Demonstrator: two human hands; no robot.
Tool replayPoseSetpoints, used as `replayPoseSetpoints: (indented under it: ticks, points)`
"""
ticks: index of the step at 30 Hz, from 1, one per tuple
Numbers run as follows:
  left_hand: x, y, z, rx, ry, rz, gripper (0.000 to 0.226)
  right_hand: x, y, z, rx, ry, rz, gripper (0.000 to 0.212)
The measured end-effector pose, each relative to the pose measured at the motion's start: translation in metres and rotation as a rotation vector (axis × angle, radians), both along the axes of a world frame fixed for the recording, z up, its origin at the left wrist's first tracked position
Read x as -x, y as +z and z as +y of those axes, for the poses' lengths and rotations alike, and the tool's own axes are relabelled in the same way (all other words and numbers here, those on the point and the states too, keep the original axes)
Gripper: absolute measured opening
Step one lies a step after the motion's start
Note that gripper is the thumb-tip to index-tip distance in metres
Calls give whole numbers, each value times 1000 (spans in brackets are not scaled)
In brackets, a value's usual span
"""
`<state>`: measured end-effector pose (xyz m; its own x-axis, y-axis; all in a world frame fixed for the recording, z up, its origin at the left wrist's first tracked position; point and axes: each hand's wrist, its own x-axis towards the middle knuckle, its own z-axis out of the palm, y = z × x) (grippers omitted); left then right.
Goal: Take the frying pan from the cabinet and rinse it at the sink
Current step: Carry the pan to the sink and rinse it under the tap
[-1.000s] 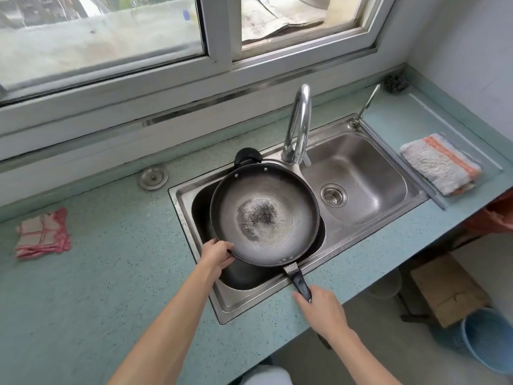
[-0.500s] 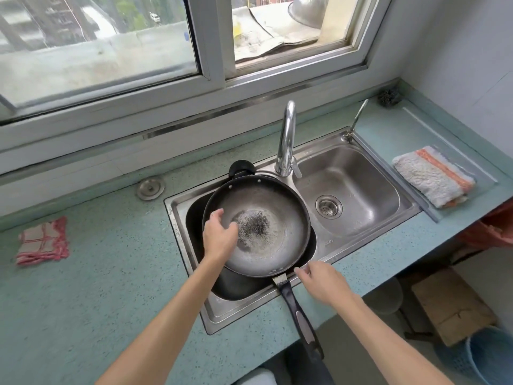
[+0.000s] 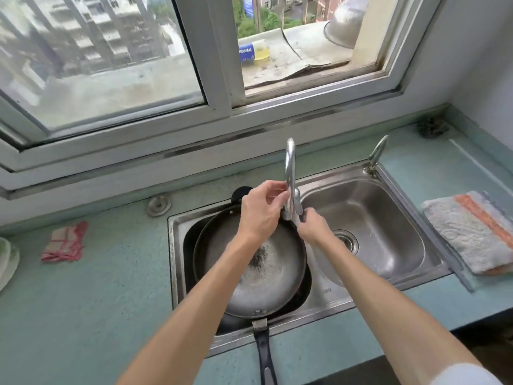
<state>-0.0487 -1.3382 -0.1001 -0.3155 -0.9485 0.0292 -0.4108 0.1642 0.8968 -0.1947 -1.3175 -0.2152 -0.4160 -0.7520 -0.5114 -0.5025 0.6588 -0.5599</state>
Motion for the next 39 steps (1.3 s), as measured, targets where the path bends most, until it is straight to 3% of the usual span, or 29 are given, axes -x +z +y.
replayPoseSetpoints:
  ticks: [9,21,28,35,39]
  points:
    - [16,-2,11,-11,-7,-16,31,24,-11,-35,-4,-242,-515,39]
    - [20,-2,11,36,22,-125,30,35,12,-46,19,-177,-531,37]
    - [11,-3,9,76,45,-164,31,39,11,-25,42,-136,-614,52]
    - [-7,3,3,68,56,-177,33,20,2,41,-55,-1,-533,32]
    - [-27,-16,22,-1,68,-165,31,-18,-9,92,-182,279,-472,23]
